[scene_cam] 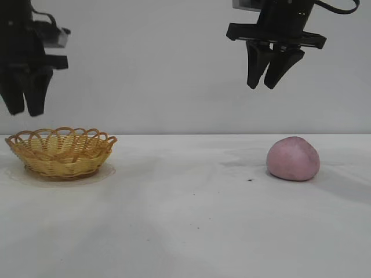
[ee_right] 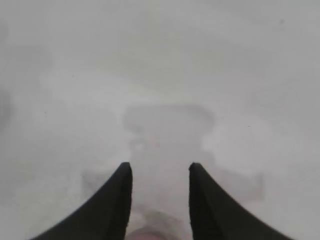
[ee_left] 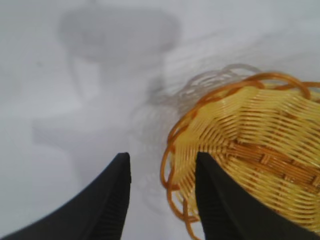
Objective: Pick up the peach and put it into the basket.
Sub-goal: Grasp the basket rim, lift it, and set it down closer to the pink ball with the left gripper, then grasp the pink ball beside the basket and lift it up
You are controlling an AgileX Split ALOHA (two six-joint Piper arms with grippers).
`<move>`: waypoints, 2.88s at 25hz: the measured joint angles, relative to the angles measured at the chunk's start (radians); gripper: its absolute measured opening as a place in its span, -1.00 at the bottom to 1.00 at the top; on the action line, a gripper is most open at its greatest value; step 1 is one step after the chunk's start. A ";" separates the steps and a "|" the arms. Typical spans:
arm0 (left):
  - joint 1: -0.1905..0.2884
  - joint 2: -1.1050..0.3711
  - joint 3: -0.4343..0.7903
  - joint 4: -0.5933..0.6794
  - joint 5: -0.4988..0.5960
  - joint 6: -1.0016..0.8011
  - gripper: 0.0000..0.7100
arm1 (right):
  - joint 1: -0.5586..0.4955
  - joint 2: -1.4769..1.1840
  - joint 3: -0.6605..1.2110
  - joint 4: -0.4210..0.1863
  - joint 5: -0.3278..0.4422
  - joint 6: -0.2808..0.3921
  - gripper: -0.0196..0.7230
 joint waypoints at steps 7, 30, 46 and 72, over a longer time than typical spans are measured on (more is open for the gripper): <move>0.000 0.013 0.000 -0.078 0.009 -0.063 -1.00 | 0.000 0.000 0.000 0.002 -0.002 0.000 -0.23; -0.105 -0.348 0.733 -0.829 -0.568 0.019 -1.00 | 0.000 0.000 0.000 0.010 0.010 0.000 -0.23; -0.088 -0.415 0.733 -0.658 -0.469 0.076 -0.01 | 0.000 0.000 0.000 0.022 0.022 0.000 -0.23; 0.117 -0.840 0.780 0.258 -0.439 -0.380 -0.05 | 0.000 -0.001 0.000 0.037 0.032 0.000 -0.23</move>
